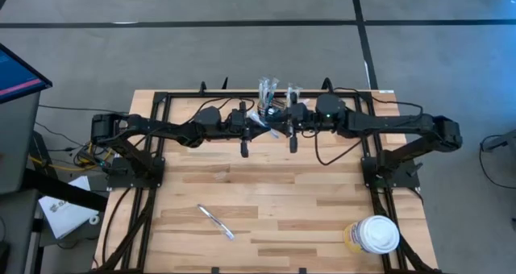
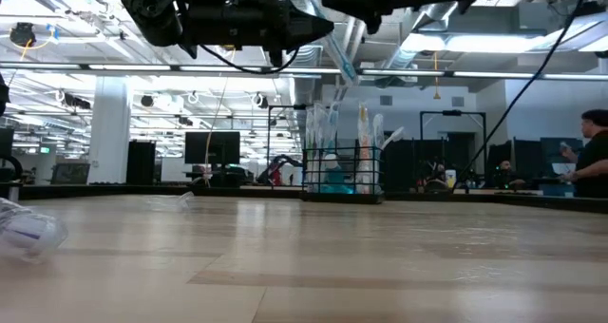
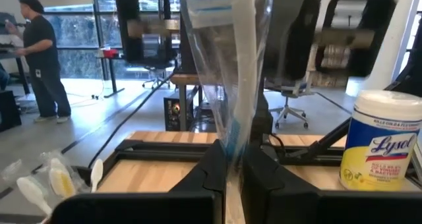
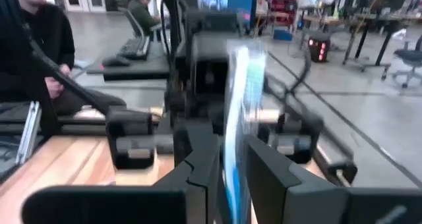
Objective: Pick & Place toothbrushing station
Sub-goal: Put the blue toothbrush into the mesh organizer, then put the violet toothbrush into the mesh organizer
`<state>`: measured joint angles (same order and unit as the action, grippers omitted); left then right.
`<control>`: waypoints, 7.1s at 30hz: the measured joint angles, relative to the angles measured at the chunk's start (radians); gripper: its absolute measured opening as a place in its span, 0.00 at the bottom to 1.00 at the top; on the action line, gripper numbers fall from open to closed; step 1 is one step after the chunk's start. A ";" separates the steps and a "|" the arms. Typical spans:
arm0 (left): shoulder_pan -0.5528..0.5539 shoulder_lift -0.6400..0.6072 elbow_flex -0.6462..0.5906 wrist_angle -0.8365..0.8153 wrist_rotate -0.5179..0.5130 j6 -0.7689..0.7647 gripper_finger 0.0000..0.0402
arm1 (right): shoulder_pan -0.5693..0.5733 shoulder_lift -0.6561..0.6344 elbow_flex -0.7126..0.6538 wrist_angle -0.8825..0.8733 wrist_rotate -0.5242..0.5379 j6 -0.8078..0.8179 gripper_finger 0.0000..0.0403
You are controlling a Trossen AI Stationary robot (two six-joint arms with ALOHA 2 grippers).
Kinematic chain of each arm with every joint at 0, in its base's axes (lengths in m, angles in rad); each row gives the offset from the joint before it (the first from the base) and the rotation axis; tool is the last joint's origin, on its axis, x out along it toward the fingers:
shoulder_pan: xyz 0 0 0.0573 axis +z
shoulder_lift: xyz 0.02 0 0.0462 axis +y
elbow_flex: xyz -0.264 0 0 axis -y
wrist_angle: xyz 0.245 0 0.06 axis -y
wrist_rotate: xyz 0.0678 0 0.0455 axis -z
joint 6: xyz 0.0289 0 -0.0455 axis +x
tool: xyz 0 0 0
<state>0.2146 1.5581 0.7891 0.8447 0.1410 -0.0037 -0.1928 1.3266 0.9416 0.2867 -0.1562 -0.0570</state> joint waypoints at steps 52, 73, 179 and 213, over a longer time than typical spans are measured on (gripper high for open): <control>-0.013 0.000 0.000 -0.028 -0.008 0.011 0.02 | -0.017 0.088 0.119 -0.130 -0.104 -0.045 0.02; 0.001 -0.043 0.000 -0.061 -0.017 0.006 0.17 | -0.022 -0.064 0.119 -0.289 0.034 -0.142 0.00; 0.001 -0.045 0.000 -0.060 -0.016 -0.001 0.17 | -0.441 0.556 -0.572 1.259 -0.080 0.258 0.13; 0.001 -0.045 0.000 -0.063 -0.016 -0.001 0.17 | -0.466 0.542 -0.571 1.253 -0.091 0.259 0.54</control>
<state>0.2153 1.5135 0.7891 0.7813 0.1246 -0.0044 -0.6584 1.8687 0.3710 1.5402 -0.2470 0.2024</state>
